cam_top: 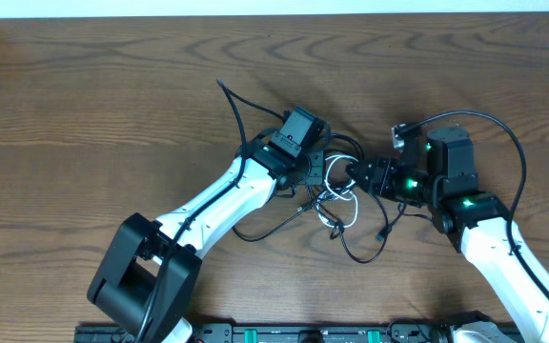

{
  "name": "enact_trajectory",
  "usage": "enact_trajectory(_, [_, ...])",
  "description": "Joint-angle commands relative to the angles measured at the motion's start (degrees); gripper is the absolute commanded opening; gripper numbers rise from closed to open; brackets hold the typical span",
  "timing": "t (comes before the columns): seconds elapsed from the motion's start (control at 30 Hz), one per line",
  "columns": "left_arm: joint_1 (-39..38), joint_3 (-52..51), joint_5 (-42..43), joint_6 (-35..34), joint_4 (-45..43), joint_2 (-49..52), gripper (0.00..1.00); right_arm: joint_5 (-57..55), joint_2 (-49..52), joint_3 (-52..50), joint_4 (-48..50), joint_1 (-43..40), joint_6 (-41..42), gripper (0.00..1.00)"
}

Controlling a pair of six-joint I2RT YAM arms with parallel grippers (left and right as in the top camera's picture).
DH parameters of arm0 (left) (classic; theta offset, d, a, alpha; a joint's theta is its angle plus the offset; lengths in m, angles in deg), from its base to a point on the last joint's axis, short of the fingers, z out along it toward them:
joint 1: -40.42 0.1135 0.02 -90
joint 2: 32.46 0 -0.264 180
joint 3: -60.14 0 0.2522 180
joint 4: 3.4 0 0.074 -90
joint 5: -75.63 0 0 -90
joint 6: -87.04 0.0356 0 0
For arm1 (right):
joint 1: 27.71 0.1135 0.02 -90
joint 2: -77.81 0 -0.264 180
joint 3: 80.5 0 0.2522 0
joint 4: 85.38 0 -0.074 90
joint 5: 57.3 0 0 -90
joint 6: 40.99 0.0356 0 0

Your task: Untangle cables

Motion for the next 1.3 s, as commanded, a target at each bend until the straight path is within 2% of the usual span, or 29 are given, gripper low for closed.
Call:
enact_trajectory(0.0, [-0.94, -0.11, -0.31, 1.33, -0.13, -0.98, 0.07, -2.71, 0.85, 0.85, 0.07, 0.35, 2.23, 0.39])
enact_trajectory(0.6, [-6.93, -0.11, -0.55, 3.1, -0.09, -7.63, 0.08, -2.91, 7.5, 0.85, 4.42, 0.33, 8.46, 0.37])
enact_trajectory(0.73, [-8.31, -0.11, -0.52, 3.06, -0.13, -7.67, 0.07, -2.12, 7.5, 0.85, 4.76, 0.33, 8.44, 0.28])
enact_trajectory(0.87, [-8.68, -0.11, -0.52, 3.06, -0.11, -8.31, 0.07, -2.19, 7.5, 0.85, 3.87, 0.33, 7.96, 0.01])
enact_trajectory(1.07, [-8.22, -0.11, -1.46, 5.62, -0.09, -12.2, 0.07, -2.6, 7.5, 0.85, 0.9, 0.28, 3.32, 0.01])
enact_trajectory(1.27, [-5.84, -0.11, -13.4, 5.38, -0.02, -17.51, 0.08, -2.58, 7.32, 0.85, -4.02, 0.15, -5.14, 0.01])
